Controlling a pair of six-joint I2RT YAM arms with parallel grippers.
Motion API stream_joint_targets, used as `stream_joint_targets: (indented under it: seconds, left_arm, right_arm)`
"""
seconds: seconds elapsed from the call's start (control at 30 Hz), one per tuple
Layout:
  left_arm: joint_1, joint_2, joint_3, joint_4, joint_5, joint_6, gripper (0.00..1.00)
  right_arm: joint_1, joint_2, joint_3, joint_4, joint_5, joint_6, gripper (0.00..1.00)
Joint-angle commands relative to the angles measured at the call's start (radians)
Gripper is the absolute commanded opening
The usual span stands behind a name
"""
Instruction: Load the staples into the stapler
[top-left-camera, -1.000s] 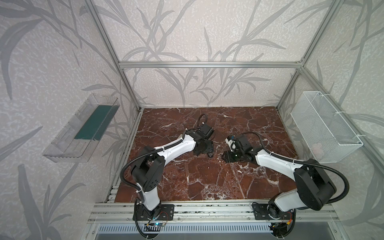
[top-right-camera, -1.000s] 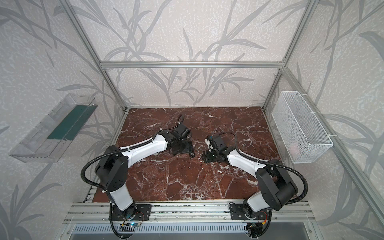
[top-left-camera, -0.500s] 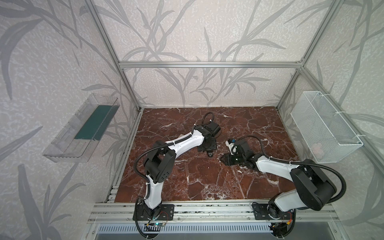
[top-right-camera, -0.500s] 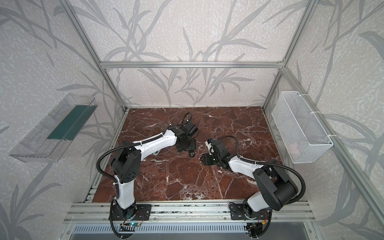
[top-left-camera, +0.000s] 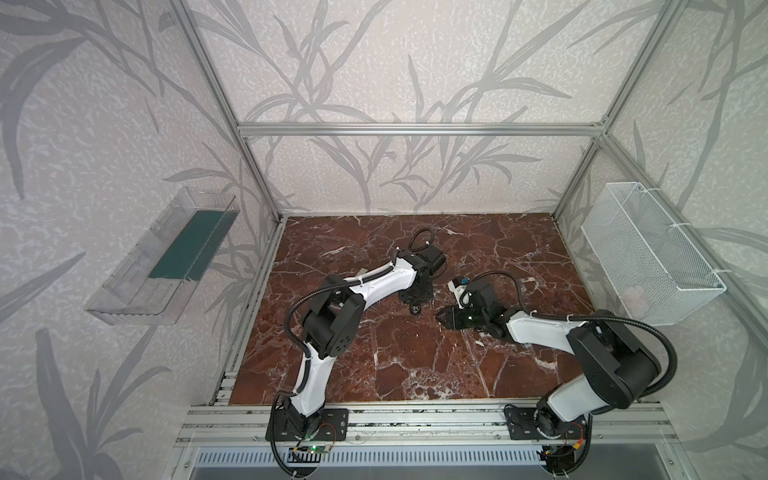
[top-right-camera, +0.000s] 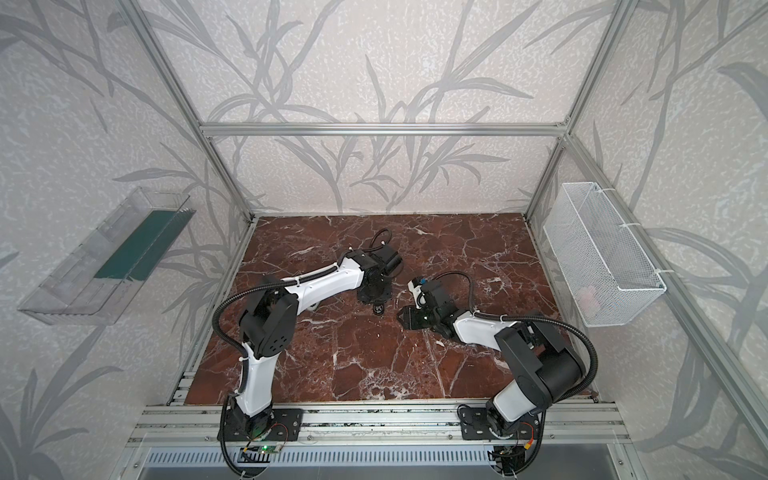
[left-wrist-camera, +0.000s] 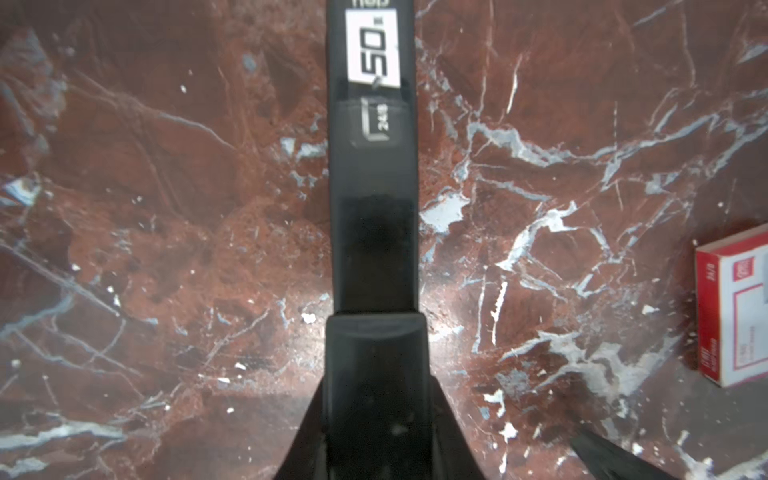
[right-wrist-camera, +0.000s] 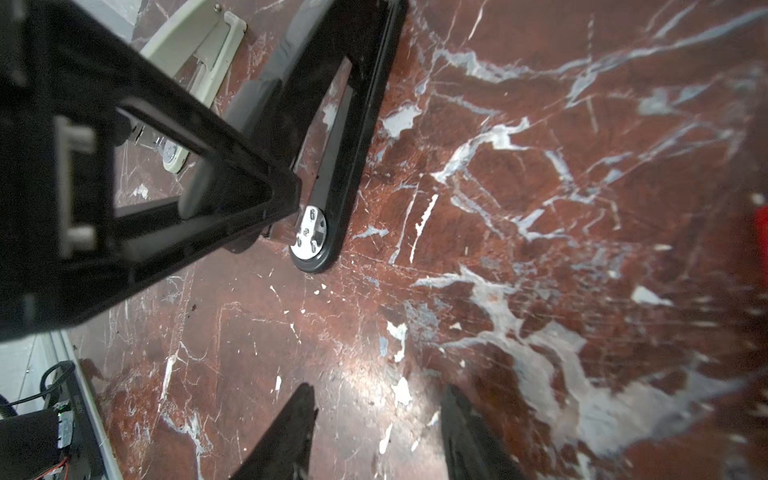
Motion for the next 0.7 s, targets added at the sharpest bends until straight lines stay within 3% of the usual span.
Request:
stream_joint_targets:
  seconds: [0.0, 0.27, 0.67]
  left_arm:
    - [-0.002, -0.035, 0.027, -0.062, -0.011, -0.003, 0.00]
    - [-0.002, -0.117, 0.030, -0.087, 0.006, -0.003, 0.00]
    - [-0.002, -0.201, 0.001, -0.060, 0.000, -0.032, 0.00]
  right_arm:
    - [0.001, 0.068, 0.006, 0.125, -0.072, 0.061, 0.46]
    - [-0.005, 0.222, 0.034, 0.355, -0.199, 0.213, 0.49]
    - [-0.025, 0.336, 0.018, 0.663, -0.313, 0.411, 0.48]
